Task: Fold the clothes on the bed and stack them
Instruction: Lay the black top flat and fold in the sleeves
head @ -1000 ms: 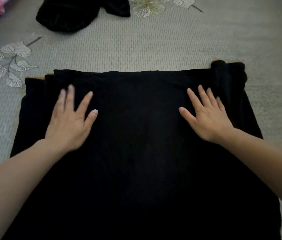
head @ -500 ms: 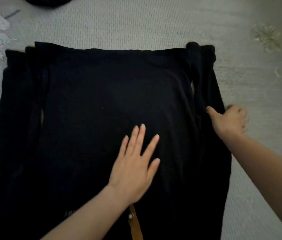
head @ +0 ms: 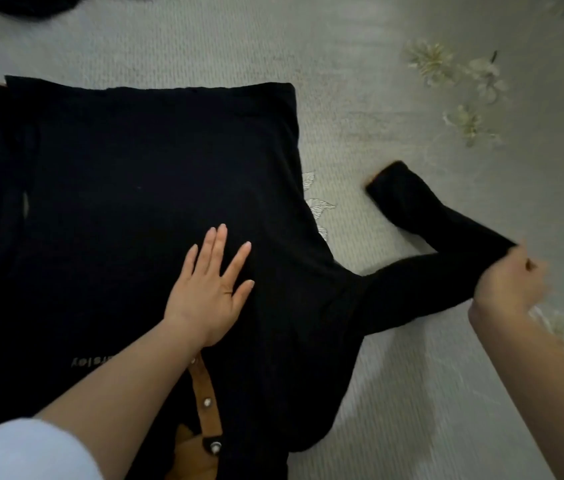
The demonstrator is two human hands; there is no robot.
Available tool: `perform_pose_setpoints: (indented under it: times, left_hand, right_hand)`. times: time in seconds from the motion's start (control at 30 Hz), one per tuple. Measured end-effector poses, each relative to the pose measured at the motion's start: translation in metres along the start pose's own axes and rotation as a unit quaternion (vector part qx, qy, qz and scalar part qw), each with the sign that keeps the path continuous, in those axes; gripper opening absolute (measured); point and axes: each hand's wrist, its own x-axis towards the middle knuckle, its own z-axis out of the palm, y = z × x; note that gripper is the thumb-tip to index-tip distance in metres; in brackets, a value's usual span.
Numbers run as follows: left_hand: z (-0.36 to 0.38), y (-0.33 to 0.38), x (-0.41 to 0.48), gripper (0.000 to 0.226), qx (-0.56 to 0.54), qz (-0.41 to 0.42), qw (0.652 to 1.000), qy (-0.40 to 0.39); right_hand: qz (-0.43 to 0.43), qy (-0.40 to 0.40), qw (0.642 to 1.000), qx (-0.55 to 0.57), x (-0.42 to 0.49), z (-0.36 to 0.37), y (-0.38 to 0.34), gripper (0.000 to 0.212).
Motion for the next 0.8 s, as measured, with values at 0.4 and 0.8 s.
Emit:
perform_pose_setpoints:
  times: [0.4, 0.8]
  left_hand:
    - [-0.002, 0.097, -0.023, 0.060, -0.095, -0.114, 0.985, 0.084]
    - [0.013, 0.191, -0.037, 0.078, -0.140, -0.113, 0.984, 0.002]
  right_hand:
    - [-0.105, -0.278, 0.944, -0.144, 0.055, -0.030, 0.060, 0.041]
    - [0.192, -0.255, 0.926, 0.200, 0.143, -0.052, 0.017, 0.005]
